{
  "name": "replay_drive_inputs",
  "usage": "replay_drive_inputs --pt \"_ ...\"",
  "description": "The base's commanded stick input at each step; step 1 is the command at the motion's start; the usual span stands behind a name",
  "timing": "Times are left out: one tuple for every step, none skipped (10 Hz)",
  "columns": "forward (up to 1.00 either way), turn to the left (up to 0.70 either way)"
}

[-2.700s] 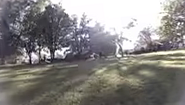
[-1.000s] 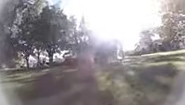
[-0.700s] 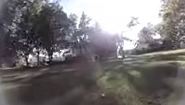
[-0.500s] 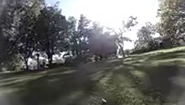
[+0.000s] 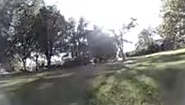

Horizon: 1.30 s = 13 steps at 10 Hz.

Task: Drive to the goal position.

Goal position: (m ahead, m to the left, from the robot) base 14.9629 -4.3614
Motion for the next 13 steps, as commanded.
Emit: replay_drive_inputs --pt "1.00 0.00" --pt "1.00 0.00" --pt "1.00 0.00" --pt "1.00 0.00" --pt "1.00 0.00" --pt "1.00 0.00" --pt "1.00 0.00" --pt "1.00 0.00" --pt "1.00 0.00" --pt "1.00 0.00" --pt "1.00 0.00" --pt "1.00 0.00" --pt "1.00 0.00"
